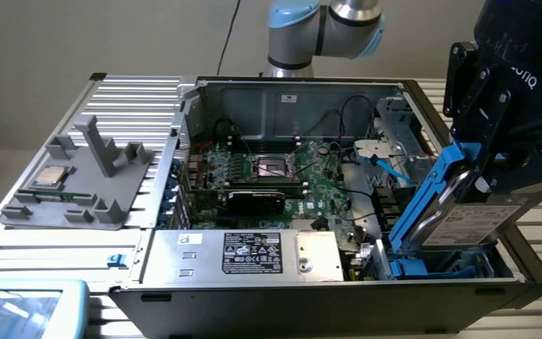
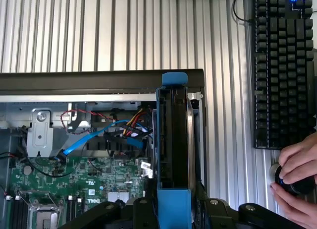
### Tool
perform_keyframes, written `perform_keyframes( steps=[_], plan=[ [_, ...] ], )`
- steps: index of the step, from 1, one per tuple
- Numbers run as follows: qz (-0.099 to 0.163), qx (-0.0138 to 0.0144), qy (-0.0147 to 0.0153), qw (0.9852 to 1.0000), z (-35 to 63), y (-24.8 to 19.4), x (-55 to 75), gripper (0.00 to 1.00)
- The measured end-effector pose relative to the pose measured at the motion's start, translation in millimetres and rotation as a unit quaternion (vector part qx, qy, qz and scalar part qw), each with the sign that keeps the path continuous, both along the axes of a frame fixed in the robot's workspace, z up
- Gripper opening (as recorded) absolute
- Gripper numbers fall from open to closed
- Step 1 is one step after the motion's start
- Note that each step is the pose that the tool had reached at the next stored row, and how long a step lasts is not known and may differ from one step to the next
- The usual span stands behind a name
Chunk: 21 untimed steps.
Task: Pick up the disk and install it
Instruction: 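Insert the disk into the insertion slot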
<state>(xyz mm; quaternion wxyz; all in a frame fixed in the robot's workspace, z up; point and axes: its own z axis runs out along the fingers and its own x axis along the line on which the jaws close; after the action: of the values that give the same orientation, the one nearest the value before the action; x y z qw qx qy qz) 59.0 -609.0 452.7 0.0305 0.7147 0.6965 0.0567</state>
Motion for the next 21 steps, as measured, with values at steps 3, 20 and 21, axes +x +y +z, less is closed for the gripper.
perform_keyframes(
  steps=[3, 20, 21],
  plan=[
    [0.0, 0.0, 0.0, 1.0, -3.1, -0.1, 0.0, 0.37],
    [0.0, 0.0001, 0.0, 1.0, -4.9, 1.2, -2.4, 0.37],
    [0.0, 0.0002, 0.0, 1.0, -5.1, 1.2, -2.4, 0.37]
  ],
)
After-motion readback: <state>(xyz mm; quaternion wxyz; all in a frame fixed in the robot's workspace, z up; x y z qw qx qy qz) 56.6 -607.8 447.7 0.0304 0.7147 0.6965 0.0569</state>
